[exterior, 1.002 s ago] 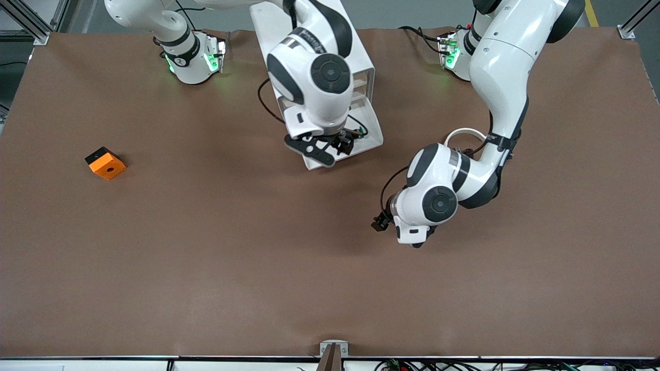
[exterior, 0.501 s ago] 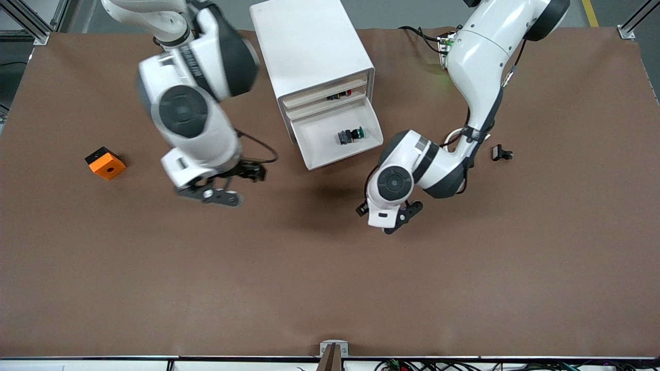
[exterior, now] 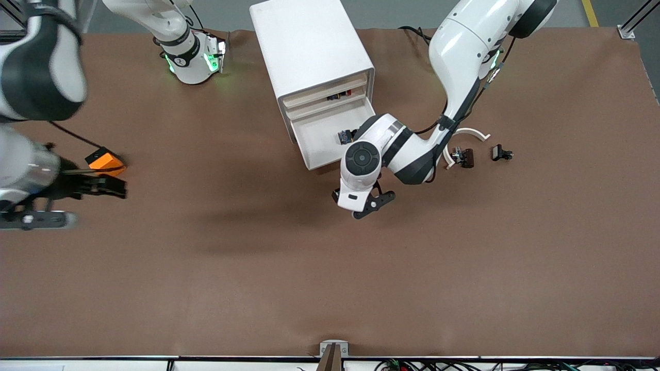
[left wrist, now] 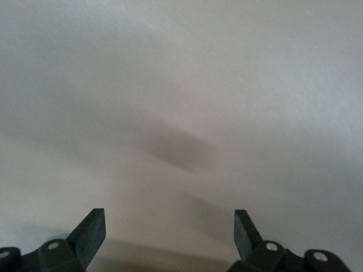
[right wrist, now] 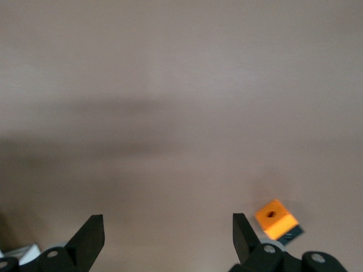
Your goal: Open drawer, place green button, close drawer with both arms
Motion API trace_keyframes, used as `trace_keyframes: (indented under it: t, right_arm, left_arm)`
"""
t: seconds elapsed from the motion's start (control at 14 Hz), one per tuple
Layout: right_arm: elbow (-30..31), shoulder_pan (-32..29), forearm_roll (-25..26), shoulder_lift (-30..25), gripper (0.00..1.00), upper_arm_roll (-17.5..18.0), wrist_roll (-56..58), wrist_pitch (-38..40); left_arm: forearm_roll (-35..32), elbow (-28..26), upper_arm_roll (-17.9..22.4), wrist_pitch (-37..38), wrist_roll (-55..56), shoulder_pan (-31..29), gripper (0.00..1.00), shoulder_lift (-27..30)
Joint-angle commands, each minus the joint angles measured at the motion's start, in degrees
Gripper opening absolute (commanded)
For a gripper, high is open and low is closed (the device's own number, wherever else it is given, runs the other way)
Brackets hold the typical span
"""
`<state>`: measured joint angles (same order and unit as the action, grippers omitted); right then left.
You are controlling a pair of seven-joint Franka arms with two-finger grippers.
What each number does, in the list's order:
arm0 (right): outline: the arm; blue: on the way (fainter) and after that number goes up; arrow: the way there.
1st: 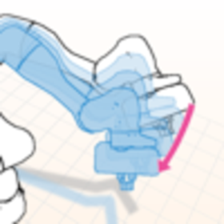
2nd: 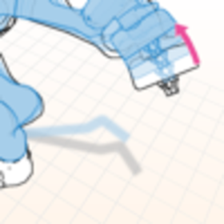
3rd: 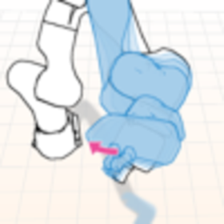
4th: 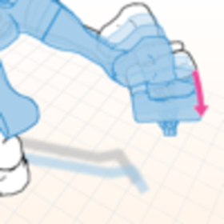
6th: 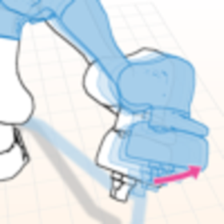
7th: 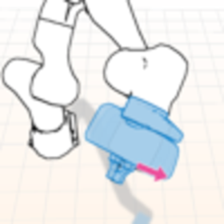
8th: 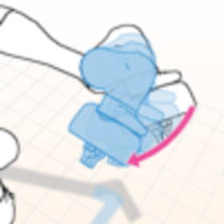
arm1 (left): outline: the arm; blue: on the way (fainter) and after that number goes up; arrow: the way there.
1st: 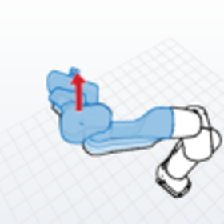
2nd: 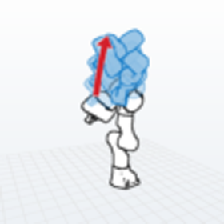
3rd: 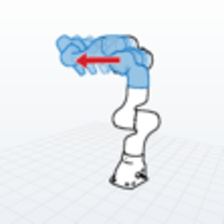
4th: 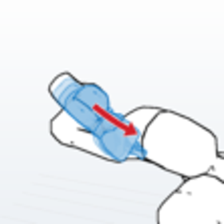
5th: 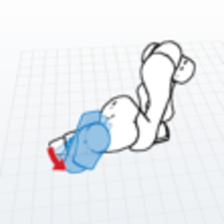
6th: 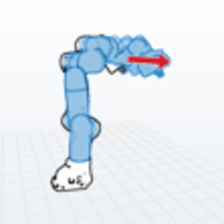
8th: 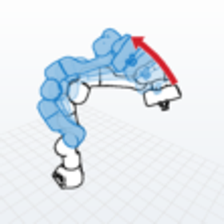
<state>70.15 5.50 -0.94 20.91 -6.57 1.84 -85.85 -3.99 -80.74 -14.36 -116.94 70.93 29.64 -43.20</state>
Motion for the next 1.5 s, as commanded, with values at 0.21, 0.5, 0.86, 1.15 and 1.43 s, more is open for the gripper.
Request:
trace_keyframes:
  t: [0.21,0.5,0.86,1.15,1.43]
  right_arm:
    - [0.16,-5.41,0.67,-1.57,1.0,1.39,2.46,3.32]
    - [-0.19,-6.64,0.94,-1.48,1.0,1.3,1.76,3.15]
    - [-0.98,-6.64,1.29,-1.48,1.0,0.33,1.94,2.88]
    - [-0.72,-6.99,0.15,-4.29,1.0,-0.19,1.67,5.87]
    - [2.53,-5.94,-0.29,-10.62,1.0,0.42,1.5,7.45]
  left_arm:
    - [-5.4,-4.42,-4.44,-3.28,-0.62,-0.2,1.0,1.63]
    - [-5.76,-6.71,-4.89,-4.26,-0.7,-0.02,1.0,1.63]
    - [-5.76,-9.69,-9.8,-4.26,-0.53,-0.37,1.0,1.63]
    - [-5.59,-11.28,-12.0,-4.26,0.52,-0.37,1.0,1.28]
    - [-4.8,-12.33,-14.11,-4.17,1.4,-0.55,1.0,1.1]
